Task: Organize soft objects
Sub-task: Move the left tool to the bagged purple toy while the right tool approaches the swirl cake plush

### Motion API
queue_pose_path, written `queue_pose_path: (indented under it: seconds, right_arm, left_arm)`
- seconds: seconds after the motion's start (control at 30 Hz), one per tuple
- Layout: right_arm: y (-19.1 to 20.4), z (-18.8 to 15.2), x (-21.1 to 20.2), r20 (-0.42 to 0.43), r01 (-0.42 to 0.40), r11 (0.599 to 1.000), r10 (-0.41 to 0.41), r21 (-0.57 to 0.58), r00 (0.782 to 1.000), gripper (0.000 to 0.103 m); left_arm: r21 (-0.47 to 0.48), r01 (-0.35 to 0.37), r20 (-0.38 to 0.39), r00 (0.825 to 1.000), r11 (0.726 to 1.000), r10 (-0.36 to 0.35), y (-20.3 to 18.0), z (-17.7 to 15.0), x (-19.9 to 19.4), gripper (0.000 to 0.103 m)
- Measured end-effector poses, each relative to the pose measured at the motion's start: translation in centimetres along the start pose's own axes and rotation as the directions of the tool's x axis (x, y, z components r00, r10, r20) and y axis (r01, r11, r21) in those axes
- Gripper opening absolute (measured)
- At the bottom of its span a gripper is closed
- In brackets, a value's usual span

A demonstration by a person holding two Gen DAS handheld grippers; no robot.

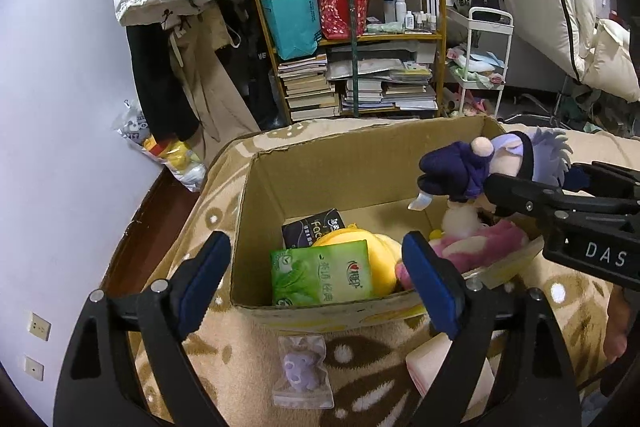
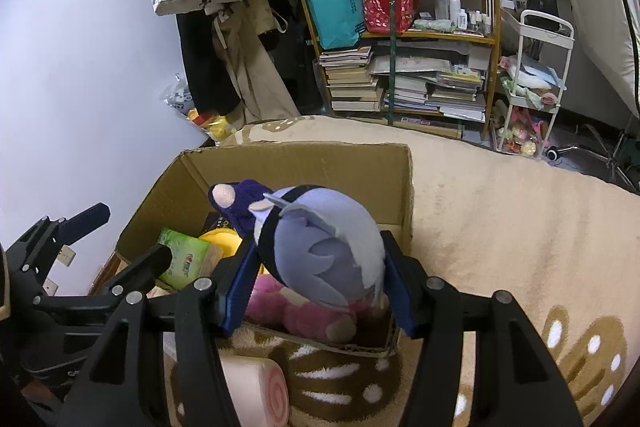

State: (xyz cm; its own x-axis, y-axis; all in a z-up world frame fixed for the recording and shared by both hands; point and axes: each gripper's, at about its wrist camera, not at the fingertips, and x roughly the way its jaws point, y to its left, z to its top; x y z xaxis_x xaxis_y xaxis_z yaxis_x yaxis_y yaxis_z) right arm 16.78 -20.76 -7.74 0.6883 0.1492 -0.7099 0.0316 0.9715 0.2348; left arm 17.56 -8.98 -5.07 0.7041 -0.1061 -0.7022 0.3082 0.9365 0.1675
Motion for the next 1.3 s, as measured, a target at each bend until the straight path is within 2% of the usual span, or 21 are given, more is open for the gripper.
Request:
queue_pose_path:
  seconds: [0.1,0.17,0.2,0.3,0.37,0.53,0.67,0.77,0.93,1.3]
  right_arm:
    - [0.1,-0.2,-0.4,0.007,-0.005,1.000,0.005,-0.005,1.000,0.067]
    - [0.2,-0.3,-0.9,0.020,-0.006,1.000,0.006,-0.009,1.000,0.078]
    - [0.4,-0.3,-1.1,0.026,-0.010,1.000,0.011,-0.011,1.000,0.079]
    - [0.7,-0.3,-2.0,0.037,-0.011,1.000,0.011,-0.018,0.999,0.082]
    - [0.9,-0.5,-2.6,0.047,0.000,1.000,0.001,-0.023,0.999,0.090]
    - [1.4,-1.4,-3.8,0.041,0.018,0.999,-0.016,-0.042,0.999,0.092]
    - [2.1,-1.9,-4.9,0.049,0.029,0.998,-0.026,-0.054,0.998,0.101]
    - [2.7,-2.1,-5.6,0.050,0.028,0.997,-0.025,-0.070,0.998,0.102]
    - [3.3,-2.8,-6.3,0.037,0.025,0.997,-0.022,-0.075,0.999,0.102]
    - [4.4,-4.0,-5.9,-0.012,0.028,0.995,-0.029,-0.100,0.999,0.102]
  left_arm:
    - [-0.008,0.000,-0.004,1.000,1.000,0.000,0.2,-0.1,-0.3,0.087]
    - [-0.015,0.000,-0.011,1.000,1.000,0.000,0.4,-0.4,-0.6,0.088]
    - [-0.023,-0.004,-0.013,1.000,1.000,0.004,0.5,-0.4,-0.8,0.088]
    - [-0.044,-0.015,-0.014,1.000,0.999,0.014,0.9,-0.6,-1.4,0.095]
    - [-0.061,-0.025,-0.008,1.000,0.998,0.024,1.4,-0.7,-2.1,0.097]
    - [-0.092,-0.012,-0.024,1.000,0.996,0.010,2.5,-1.2,-3.5,0.098]
    - [-0.127,0.003,-0.050,0.999,0.992,-0.009,3.6,-2.2,-4.6,0.098]
    - [-0.131,0.014,-0.083,0.996,0.991,-0.025,3.9,-2.8,-5.0,0.098]
    - [-0.104,-0.021,-0.129,0.992,0.994,0.007,3.5,-3.8,-5.6,0.098]
    - [-0.151,0.000,-0.246,0.969,0.989,-0.038,4.8,-6.1,-5.0,0.098]
